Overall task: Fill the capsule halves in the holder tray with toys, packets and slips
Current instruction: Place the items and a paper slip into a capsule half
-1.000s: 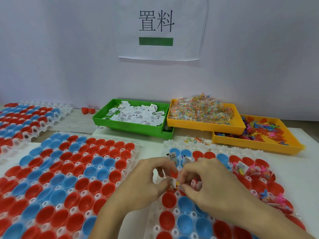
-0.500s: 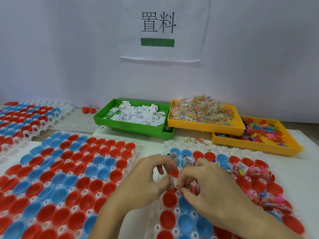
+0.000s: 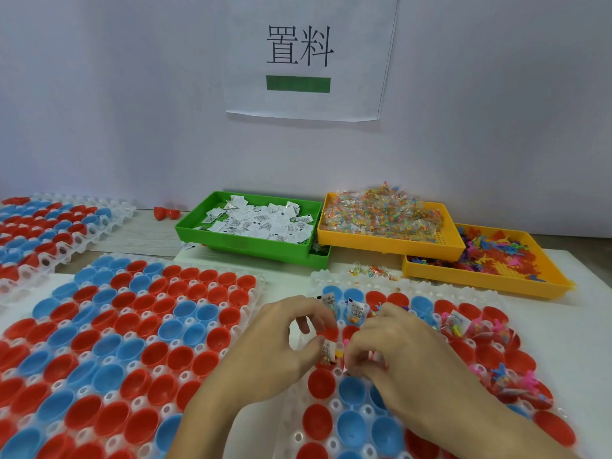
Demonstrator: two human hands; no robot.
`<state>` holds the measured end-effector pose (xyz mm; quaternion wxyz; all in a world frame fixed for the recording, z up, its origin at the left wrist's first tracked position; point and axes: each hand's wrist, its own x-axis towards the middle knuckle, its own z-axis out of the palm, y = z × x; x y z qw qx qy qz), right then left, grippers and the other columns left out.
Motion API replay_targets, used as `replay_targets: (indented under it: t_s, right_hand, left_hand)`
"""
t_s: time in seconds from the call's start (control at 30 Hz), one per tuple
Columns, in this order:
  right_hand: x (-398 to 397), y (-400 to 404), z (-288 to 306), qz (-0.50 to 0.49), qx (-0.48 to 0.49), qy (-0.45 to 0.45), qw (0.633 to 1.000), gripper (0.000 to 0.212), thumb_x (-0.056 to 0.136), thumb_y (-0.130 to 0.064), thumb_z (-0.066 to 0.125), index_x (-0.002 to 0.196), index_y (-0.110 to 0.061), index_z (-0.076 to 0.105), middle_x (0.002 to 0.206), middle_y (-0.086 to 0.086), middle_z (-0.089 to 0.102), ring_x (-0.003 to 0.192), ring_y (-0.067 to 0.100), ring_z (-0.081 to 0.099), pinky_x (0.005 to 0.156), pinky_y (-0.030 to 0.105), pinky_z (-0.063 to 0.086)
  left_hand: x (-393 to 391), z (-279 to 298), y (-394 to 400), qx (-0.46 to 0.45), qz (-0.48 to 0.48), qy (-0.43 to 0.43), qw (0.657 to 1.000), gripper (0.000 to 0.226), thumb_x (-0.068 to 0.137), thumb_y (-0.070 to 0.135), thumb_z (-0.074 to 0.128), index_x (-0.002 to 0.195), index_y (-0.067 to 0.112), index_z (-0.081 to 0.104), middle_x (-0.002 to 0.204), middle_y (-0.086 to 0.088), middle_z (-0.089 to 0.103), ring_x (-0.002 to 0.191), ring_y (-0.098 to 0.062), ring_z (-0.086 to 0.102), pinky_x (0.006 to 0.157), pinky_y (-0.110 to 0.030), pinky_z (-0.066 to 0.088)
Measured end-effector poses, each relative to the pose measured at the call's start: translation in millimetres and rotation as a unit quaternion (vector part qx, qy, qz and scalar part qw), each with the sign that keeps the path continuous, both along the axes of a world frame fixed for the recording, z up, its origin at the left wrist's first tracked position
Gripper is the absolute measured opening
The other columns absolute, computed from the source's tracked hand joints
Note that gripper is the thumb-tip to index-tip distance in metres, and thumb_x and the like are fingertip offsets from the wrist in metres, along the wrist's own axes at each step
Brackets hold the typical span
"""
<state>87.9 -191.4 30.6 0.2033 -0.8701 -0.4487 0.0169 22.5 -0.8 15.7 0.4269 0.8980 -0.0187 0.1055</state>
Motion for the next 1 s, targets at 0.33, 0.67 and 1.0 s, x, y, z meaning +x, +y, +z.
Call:
replay_targets:
  t_s: [0.33,0.67,1.0]
  right_hand:
    - [7.0,-4.5,-4.2,0.008,-0.001,-0.037,0.999,0.01,0.09,-0.026,0.069,0.083,-0.033,0.071,0.076,-0.022,0.064,0.086,0.002,0.043,0.068,0.018,0.039]
    - [8.5,2.1,-6.3,0.001,-0.005,-0.016,1.0,0.014,0.094,-0.028,0.06,0.085,-0.038,0.056,0.084,-0.025,0.047,0.102,-0.009,0.036,0.074,0.014,0.037]
    - [1.4,-5.7,12.1,0.009,-0.021,-0.027,0.999,0.013,0.095,-0.044,0.057,0.107,-0.039,0.061,0.101,-0.023,0.053,0.099,-0.004,0.04,0.086,0.017,0.041]
  left_hand:
    - [-0.2,0.5,-0.8,0.0,0.001,0.003,1.0,0.027,0.087,0.009,0.063,0.094,0.035,0.068,0.094,0.015,0.067,0.093,-0.009,0.055,0.074,-0.01,0.039]
    - [0.0,-0.7,-1.2,0.006,0.0,-0.008,1.0,0.027,0.087,0.009,0.064,0.093,0.035,0.069,0.093,0.015,0.066,0.093,-0.009,0.056,0.074,-0.009,0.039]
    - [1.2,-3.6,-0.8,0.015,0.03,-0.046,0.998,0.025,0.091,0.012,0.063,0.091,0.036,0.07,0.091,0.015,0.066,0.09,-0.011,0.057,0.07,-0.012,0.039]
